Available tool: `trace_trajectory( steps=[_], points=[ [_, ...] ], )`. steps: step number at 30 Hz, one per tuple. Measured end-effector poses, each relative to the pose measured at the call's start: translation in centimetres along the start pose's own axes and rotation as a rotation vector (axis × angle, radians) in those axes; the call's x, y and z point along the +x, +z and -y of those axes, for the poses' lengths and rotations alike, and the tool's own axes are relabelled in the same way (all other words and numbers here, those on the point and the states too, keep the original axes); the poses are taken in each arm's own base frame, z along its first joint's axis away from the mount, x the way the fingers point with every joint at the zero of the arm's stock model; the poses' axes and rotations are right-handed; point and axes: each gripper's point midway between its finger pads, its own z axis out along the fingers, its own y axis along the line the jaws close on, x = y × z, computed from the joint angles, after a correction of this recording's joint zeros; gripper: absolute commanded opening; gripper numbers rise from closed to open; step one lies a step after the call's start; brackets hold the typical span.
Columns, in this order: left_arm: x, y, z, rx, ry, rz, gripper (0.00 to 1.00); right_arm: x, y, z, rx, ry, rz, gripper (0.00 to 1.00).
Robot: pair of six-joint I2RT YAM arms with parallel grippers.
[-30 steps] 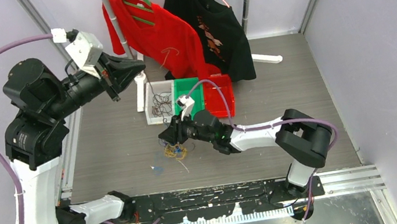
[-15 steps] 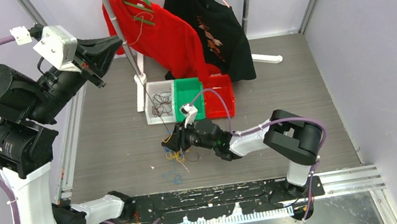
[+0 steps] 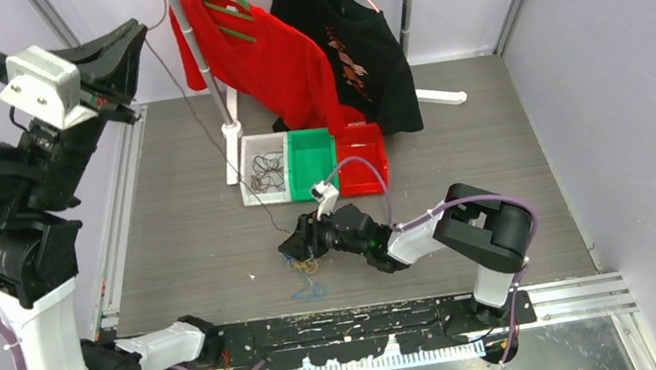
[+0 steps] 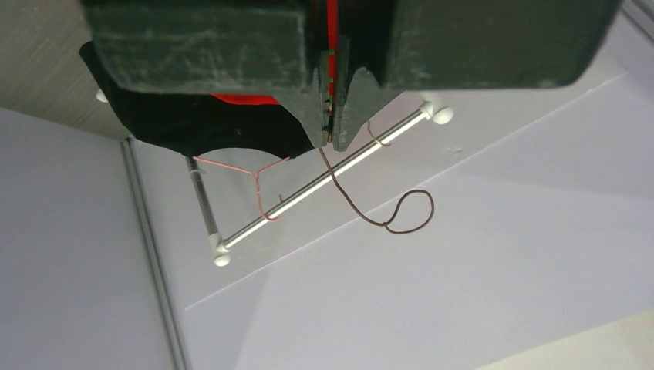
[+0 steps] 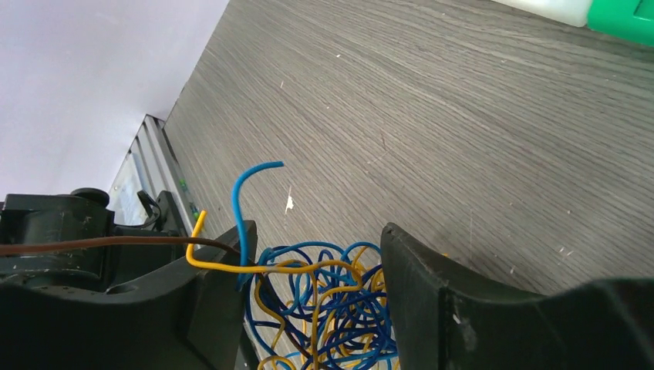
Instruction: Untangle the cables
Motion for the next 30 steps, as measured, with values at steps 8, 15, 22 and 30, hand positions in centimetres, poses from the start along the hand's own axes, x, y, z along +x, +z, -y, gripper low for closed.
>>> trace_trajectory(
  steps=[8,15,22,30],
  points=[
    [0.9,-2.2,2.3,0.080,-0.063,-0.022,0.00,-1.5,-1.2,-1.6,-0.024,-0.067,0.006,0.71],
    [-1.2,-0.7,-0.6,-0.034,0.013,0.052,0.00,-2.4,-1.9,-2.2,-0.033,-0.113,0.015,0.67],
    [-7.2,0.4,-4.0,-0.146,0.081,0.224,0.00,-0.2,-1.0,-0.6,0.006,-0.108,-0.058,0.60],
    [-10.5,-1.0,-5.2,-0.183,0.109,0.310,0.00,-0.1,-1.5,-0.2,0.038,-0.126,-0.085,0.73]
  ],
)
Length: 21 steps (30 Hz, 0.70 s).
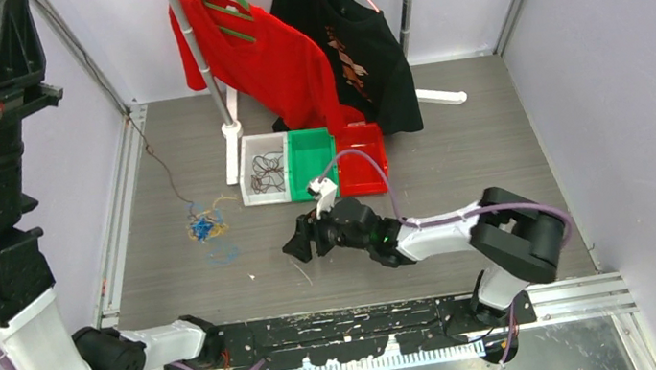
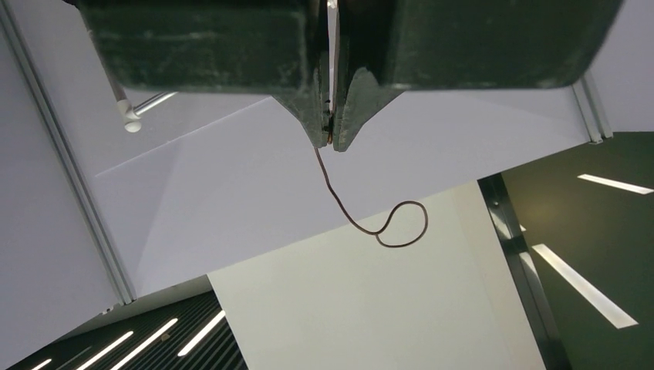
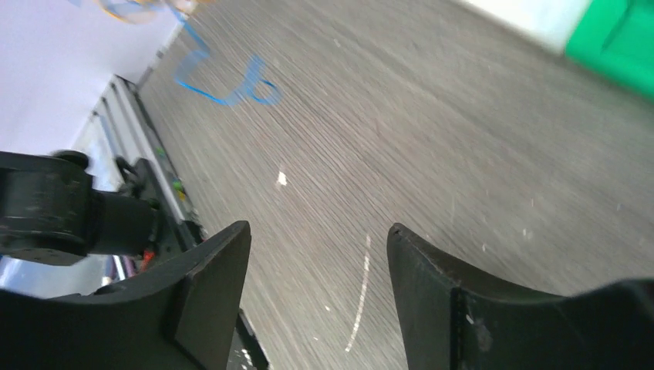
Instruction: Untangle the cables
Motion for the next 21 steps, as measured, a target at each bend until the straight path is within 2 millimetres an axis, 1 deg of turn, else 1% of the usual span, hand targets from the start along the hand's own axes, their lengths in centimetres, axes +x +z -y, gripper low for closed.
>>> trace_trajectory(
  steps=[2,3,5,6,8,10,12,14,16,18,21],
  points=[
    [-0.2,-0.6,0.1,0.005,-0.002,-0.005,0.00,-1.8,-0.7,-1.2,-0.017,-0.029,0.028,0.76],
    [-0.2,-0.9,0.1,0.008,-0.002,-0.007,0.00,-3.4,-1.0,-2.3,-0.035,-0.049,0.054,0.78],
    [-0.1,-1.3,0.3,0.014,-0.005,-0.013,0.00,-6.8,-1.4,-5.1,-0.093,-0.089,0.120,0.82],
    [0.0,-1.4,0.4,0.017,-0.008,-0.017,0.00,-8.8,-1.6,-6.8,-0.130,-0.111,0.159,0.83],
    [0.2,-1.4,0.5,0.022,-0.010,-0.023,0.00,-12.0,-1.8,-10.0,-0.202,-0.150,0.221,0.85],
    [0.6,-1.3,0.7,0.027,-0.016,-0.030,0.00,-14.4,-2.2,-13.0,-0.271,-0.186,0.266,0.85],
    [1.0,-1.2,1.0,0.035,-0.026,-0.039,0.00,-15.9,-2.2,-15.6,-0.332,-0.225,0.294,0.85],
    [1.5,-1.0,1.3,0.042,-0.032,-0.046,0.00,-16.0,-1.8,-17.0,-0.368,-0.249,0.294,0.85],
    [1.8,-0.9,1.6,0.051,-0.037,-0.051,0.00,-15.4,-0.9,-17.9,-0.397,-0.271,0.275,0.85],
    [2.1,-0.7,1.8,0.058,-0.043,-0.056,0.00,-14.2,0.1,-18.2,-0.414,-0.284,0.243,0.85],
    [2.3,-0.6,2.1,0.066,-0.056,-0.060,0.00,-12.3,1.6,-17.9,-0.423,-0.299,0.191,0.81]
  ],
)
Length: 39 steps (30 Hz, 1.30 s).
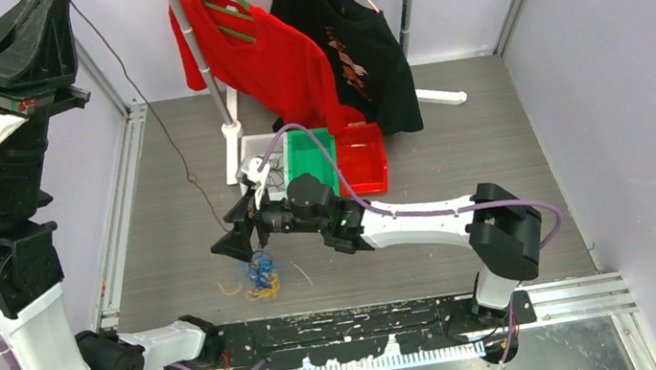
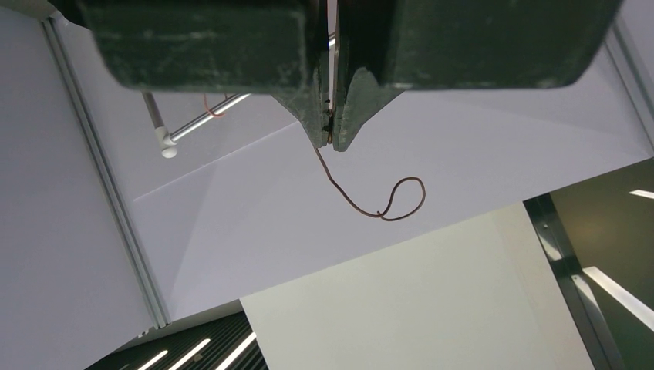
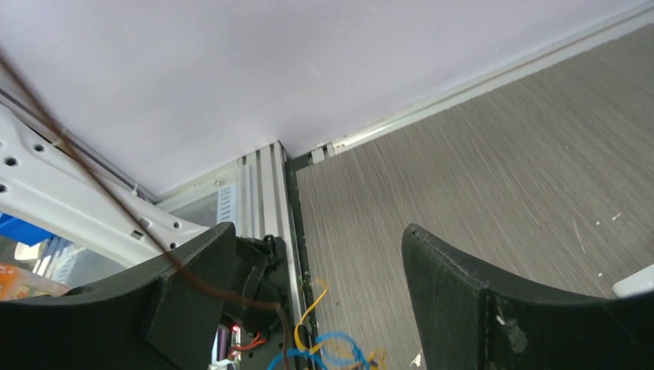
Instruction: Untangle the cables
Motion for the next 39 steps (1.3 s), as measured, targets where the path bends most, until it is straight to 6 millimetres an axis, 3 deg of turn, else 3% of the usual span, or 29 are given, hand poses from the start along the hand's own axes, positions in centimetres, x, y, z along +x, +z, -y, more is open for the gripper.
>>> trace_trajectory(
  steps=[13,17,22,24,33,39],
  points=[
    [-1.0,1.4,0.1,0.018,-0.024,0.046,0.00,6.1,1.2,3.4,0.072,0.066,-0.085,0.60],
    [-1.3,1.8,-0.1,0.011,-0.023,0.065,0.00,10.7,0.9,5.6,0.128,0.120,-0.144,0.60],
    [-1.6,2.3,-0.4,0.000,-0.009,0.090,0.00,17.7,-1.4,8.8,0.239,0.190,-0.258,0.67],
    [-1.9,2.6,-0.6,-0.008,0.007,0.107,0.00,19.0,-2.3,9.4,0.268,0.202,-0.276,0.67],
    [-2.2,3.3,-1.2,-0.036,0.043,0.137,0.00,19.9,-3.6,10.5,0.325,0.223,-0.254,0.65],
    [0.4,2.1,0.1,-0.001,0.029,0.056,0.00,17.9,-4.5,9.7,0.332,0.224,-0.246,0.62]
  ],
)
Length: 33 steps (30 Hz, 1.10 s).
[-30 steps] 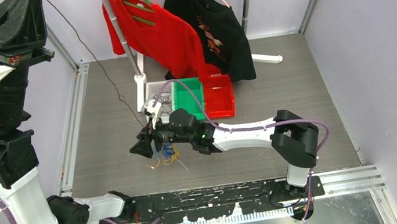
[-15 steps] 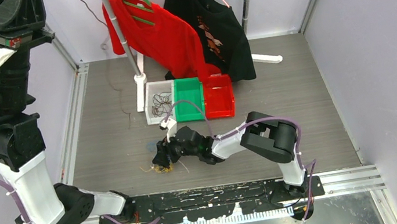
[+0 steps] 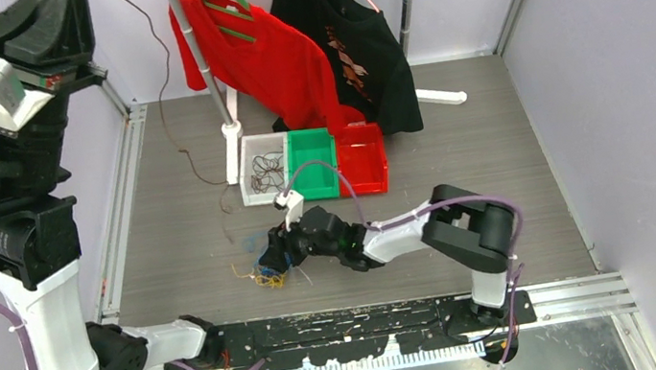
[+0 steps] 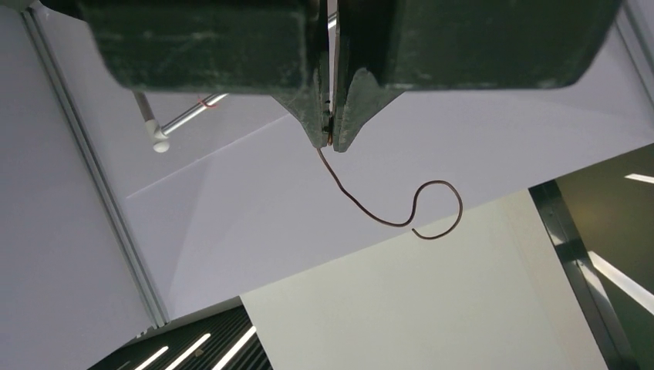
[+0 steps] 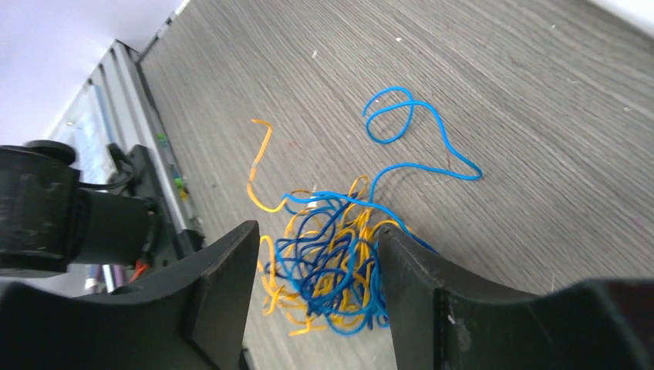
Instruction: Untangle the cables
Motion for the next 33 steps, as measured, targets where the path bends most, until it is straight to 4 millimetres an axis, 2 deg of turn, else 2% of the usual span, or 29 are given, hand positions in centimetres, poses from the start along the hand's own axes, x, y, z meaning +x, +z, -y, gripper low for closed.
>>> trace_trajectory(
  steps=[3,8,14,18,22,28,33],
  points=[
    [1.5,-0.7,0.8,0.017,-0.007,-0.041,0.00,-1.6,-1.7,-0.9,-0.004,0.008,0.010,0.62],
    [4.9,-1.3,2.3,0.044,-0.025,-0.119,0.00,-4.0,-5.8,-2.0,-0.006,0.017,0.014,0.64],
    [10.5,-2.1,4.7,0.083,-0.047,-0.244,0.00,-7.2,-10.3,-0.3,0.068,0.044,0.064,0.64],
    [15.2,-2.3,6.5,0.113,-0.056,-0.336,0.00,-9.2,-11.8,1.7,0.147,0.067,0.120,0.63],
    [19.4,-2.3,7.8,0.127,-0.039,-0.415,0.00,-9.3,-12.4,3.9,0.227,0.084,0.123,0.62],
    [23.6,-1.9,8.8,0.142,0.040,-0.462,0.00,-9.0,-13.1,6.2,0.316,0.119,0.113,0.61],
    [27.3,-2.8,10.2,0.191,0.106,-0.514,0.00,-9.2,-14.1,6.8,0.347,0.128,0.132,0.60]
  ],
)
